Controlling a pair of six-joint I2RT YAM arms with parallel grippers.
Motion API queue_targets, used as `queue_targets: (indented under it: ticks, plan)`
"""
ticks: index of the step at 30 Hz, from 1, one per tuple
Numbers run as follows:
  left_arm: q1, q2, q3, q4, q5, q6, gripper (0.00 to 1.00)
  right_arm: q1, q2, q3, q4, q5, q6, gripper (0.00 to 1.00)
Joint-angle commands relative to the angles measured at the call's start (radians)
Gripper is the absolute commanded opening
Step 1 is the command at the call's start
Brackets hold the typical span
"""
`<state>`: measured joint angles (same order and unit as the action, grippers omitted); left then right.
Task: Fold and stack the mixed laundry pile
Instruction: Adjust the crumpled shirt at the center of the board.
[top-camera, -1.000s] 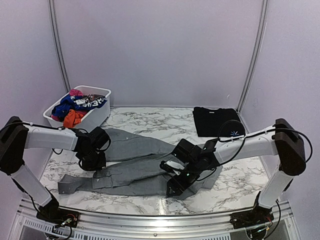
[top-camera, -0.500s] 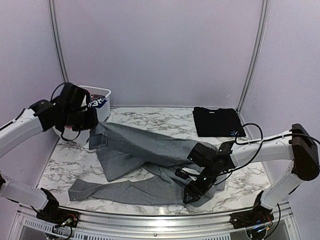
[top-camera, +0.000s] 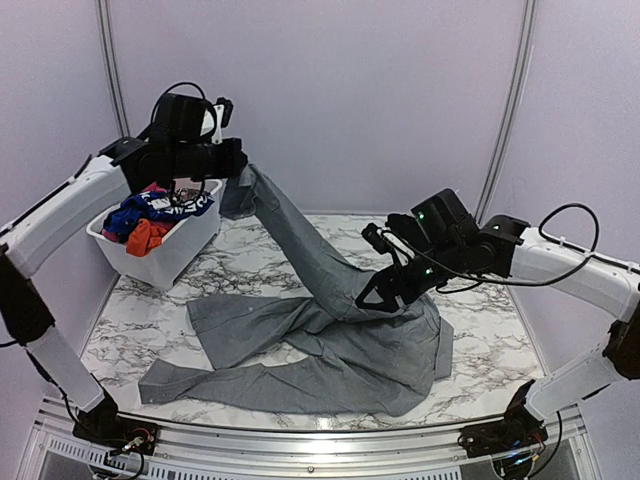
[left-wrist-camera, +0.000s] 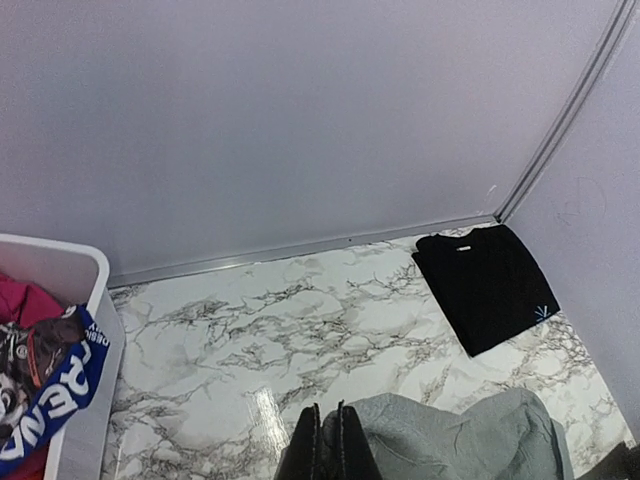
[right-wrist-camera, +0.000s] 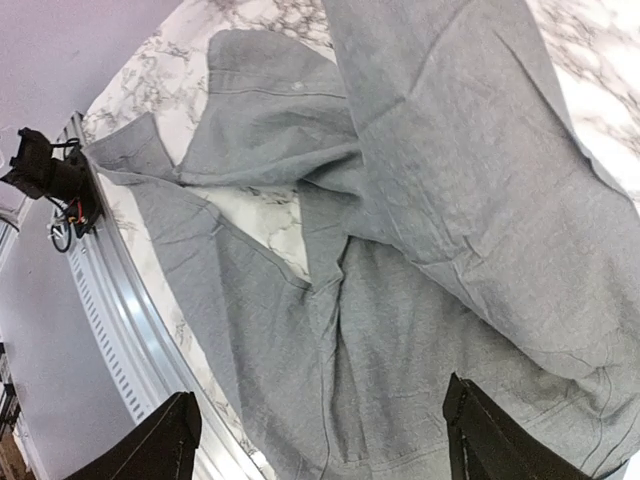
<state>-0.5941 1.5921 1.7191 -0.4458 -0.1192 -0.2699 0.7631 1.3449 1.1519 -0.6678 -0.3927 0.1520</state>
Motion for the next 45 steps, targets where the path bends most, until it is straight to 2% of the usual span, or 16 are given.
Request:
queue_targets:
  ticks: [1,4,6,11,15,24,25,27,29,30,31,32,34,36,40,45]
  plan:
    - [-0.002,0.215,0.304,0.108,-0.084,0.1,0.0,-0.025,0.072,0.001,-0.007,0.047,0.002,0.79]
    - [-0.001,0.402,0.55,0.105,-0.068,0.126,0.0,-0.036,0.094,0.001,0.032,0.089,0.021,0.8]
    - [0.0,0.465,0.62,0.139,0.048,0.099,0.0,-0.048,0.121,0.033,0.05,0.147,0.029,0.82]
    - [-0.022,0.427,0.57,0.197,0.379,0.057,0.0,-0.092,0.182,0.237,0.108,0.261,-0.027,0.91]
    - [-0.058,0.358,0.499,0.203,0.482,0.089,0.0,-0.098,0.202,0.35,0.201,0.285,-0.12,0.98]
    - [-0.09,0.268,0.444,0.204,0.642,0.062,0.0,-0.098,0.326,0.572,0.27,0.135,-0.181,0.98]
    - [-0.096,0.263,0.443,0.204,0.642,0.059,0.0,-0.098,0.344,0.592,0.264,0.105,-0.179,0.96]
    - [-0.103,0.254,0.439,0.203,0.628,0.05,0.0,-0.098,0.372,0.621,0.262,0.059,-0.167,0.71]
    - [-0.101,0.23,0.42,0.2,0.574,0.036,0.03,-0.097,0.387,0.639,0.258,0.043,-0.159,0.23]
    - [-0.101,0.211,0.397,0.192,0.523,0.036,0.21,-0.098,0.383,0.643,0.255,0.067,-0.145,0.05]
    - [-0.099,0.185,0.367,0.179,0.438,0.033,0.49,-0.101,0.374,0.644,0.256,0.096,-0.123,0.0]
    - [-0.095,0.152,0.325,0.168,0.352,0.021,0.65,-0.109,0.358,0.639,0.262,0.118,-0.11,0.0]
    - [-0.072,0.057,0.197,0.149,0.207,-0.01,0.81,-0.141,0.316,0.611,0.285,0.149,-0.087,0.0]
    - [-0.06,-0.046,0.027,0.118,0.094,-0.039,0.85,-0.188,0.268,0.571,0.298,0.181,-0.06,0.0]
    - [-0.059,-0.228,-0.341,0.005,-0.028,-0.092,0.84,-0.287,0.197,0.507,0.305,0.185,-0.023,0.0]
    - [-0.064,-0.414,-0.774,-0.038,0.077,-0.236,0.74,-0.342,0.185,0.472,0.274,0.152,-0.015,0.0]
